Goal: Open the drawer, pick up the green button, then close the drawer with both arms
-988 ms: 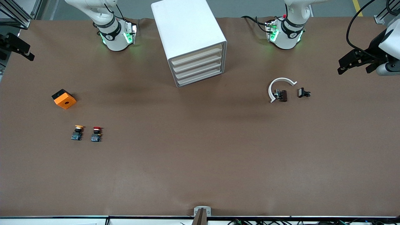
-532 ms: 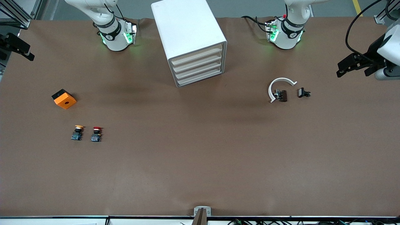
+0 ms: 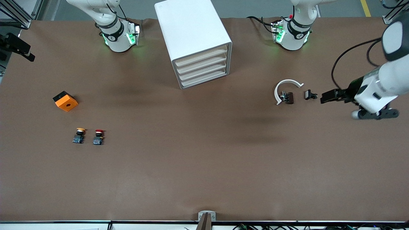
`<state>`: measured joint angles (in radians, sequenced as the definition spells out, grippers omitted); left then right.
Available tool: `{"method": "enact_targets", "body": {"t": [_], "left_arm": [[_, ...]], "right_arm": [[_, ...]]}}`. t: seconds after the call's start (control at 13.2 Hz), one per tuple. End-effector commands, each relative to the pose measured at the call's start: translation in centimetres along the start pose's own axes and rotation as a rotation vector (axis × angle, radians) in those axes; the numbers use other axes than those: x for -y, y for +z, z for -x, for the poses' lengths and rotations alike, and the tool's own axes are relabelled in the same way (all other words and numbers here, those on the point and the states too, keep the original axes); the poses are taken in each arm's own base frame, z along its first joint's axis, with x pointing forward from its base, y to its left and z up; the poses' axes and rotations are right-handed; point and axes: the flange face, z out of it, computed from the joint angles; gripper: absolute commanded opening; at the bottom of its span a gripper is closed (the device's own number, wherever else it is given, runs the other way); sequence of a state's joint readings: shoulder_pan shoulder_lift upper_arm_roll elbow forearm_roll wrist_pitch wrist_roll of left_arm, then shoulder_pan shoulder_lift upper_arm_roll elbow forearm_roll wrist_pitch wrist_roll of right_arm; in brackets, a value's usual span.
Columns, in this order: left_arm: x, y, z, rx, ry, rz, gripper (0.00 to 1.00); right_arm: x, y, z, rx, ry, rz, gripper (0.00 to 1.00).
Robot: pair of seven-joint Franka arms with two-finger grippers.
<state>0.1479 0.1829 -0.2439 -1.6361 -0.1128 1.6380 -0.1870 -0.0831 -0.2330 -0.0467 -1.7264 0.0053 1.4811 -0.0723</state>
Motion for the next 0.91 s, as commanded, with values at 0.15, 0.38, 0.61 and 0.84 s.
{"method": "enact_targets", "body": {"t": [0.15,0.38,0.61,0.84], "left_arm": [[-8.3,7.2,-2.1,0.087,-0.331,-0.012,1.0],[-13.9,13.4,-3.9,0.155,-0.611,-0.058,1.0],[-17.6,19.1,-3.6,0.21,-0.839,-0.135,1.0],[-20.4,23.4,-2.3,0.242,-1.044,-0.22,1.0]], "right_arm": [[0.0,-0.5,0.9,-0.006,0.013,-0.012,1.0],[0.0,-0.6,0.9,-0.006,0.012,-0.012,1.0],[0.0,-0.5,0.8,-0.004,0.012,-0.012,1.0],[0.0,-0.5,0.9,-0.003,0.013,-0.012,1.0]]}}
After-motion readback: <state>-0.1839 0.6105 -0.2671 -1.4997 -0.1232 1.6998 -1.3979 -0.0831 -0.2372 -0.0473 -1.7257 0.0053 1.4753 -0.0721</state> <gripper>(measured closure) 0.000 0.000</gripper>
